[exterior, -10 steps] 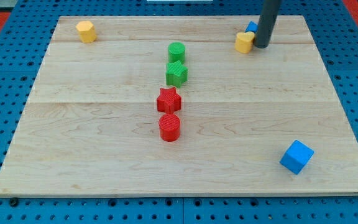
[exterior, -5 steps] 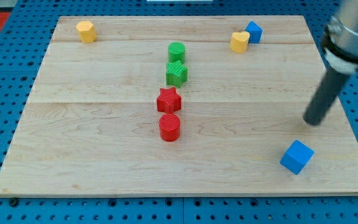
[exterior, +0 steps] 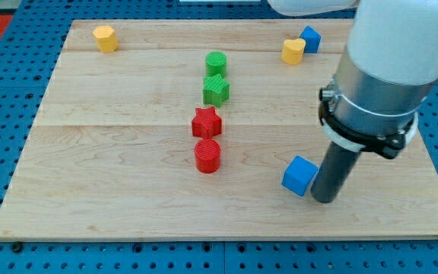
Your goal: Push the blue cube to the bottom of the yellow heart
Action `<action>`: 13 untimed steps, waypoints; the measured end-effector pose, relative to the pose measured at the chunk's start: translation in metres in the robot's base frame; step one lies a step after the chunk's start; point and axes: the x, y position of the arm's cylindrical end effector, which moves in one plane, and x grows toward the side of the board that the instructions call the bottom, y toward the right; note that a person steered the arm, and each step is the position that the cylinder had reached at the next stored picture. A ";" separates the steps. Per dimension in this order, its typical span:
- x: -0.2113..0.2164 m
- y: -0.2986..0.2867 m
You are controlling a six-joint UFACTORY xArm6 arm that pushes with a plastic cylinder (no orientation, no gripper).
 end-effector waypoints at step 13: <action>-0.116 0.001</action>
